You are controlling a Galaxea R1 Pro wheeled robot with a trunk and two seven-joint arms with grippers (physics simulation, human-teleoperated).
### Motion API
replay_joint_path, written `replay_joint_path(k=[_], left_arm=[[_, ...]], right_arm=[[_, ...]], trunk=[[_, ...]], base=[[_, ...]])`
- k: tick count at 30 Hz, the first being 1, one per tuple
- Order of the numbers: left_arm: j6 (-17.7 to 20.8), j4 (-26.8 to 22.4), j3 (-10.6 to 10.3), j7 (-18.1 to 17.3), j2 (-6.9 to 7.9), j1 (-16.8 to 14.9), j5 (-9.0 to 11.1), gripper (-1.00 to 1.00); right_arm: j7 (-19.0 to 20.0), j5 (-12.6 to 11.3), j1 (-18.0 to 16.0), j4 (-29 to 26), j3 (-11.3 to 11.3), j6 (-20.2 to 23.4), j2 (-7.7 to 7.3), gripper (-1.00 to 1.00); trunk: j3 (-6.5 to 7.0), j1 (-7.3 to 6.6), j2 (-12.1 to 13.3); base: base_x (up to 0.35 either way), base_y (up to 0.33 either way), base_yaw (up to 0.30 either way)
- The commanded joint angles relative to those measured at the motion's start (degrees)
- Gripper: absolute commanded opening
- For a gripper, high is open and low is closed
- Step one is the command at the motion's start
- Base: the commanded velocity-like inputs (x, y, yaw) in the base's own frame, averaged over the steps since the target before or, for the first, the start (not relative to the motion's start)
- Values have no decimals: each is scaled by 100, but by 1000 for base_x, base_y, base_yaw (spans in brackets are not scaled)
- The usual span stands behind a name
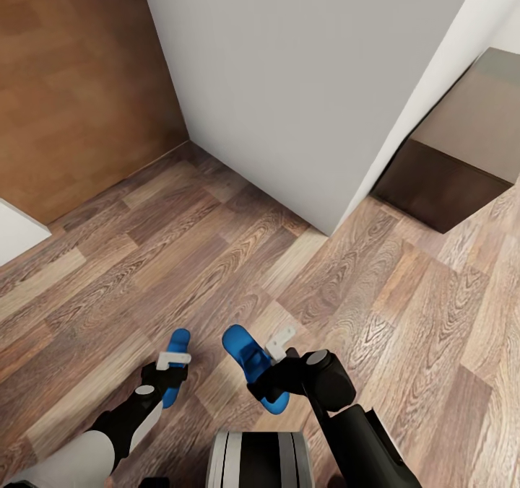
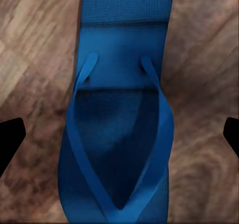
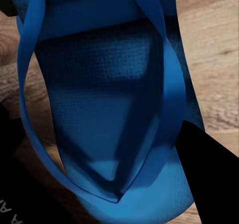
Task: In the bedroom, move the book from the bed onto either nightstand, and place the two sandals side by side next to the bed.
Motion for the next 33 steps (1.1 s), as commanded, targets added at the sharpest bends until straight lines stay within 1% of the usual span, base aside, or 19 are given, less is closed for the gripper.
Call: replay_joint_path(k=[1, 6, 19, 22, 30, 33], left_arm=[[-18, -1, -50, 33, 5, -3, 57, 100], [-15, 4, -52, 33, 5, -3, 57, 100], [-33, -27, -46, 33, 17, -3, 57, 100], [-50, -37, -45, 33, 20, -6, 57, 100], [-92, -51, -43, 33, 36, -11, 57, 100], [-116, -52, -40, 33, 43, -12, 57, 100]], right_arm=[[55, 55, -4, -5, 6, 20, -1, -100], [55, 55, -4, -5, 13, 20, -4, -100], [55, 56, 1, -5, 19, 20, 3, -100], [55, 56, 1, -5, 21, 20, 7, -100], [55, 56, 1, -5, 27, 20, 11, -100], [55, 54, 3, -5, 28, 20, 11, -100]], trunk=[[-26, 1, -3], [-137, 14, -9], [-137, 14, -9], [-203, 22, -13], [-203, 22, -13], [-270, 30, -17]], base=[[0, 0, 0], [0, 0, 0], [0, 0, 0], [0, 0, 0], [0, 0, 0], [0, 0, 0]])
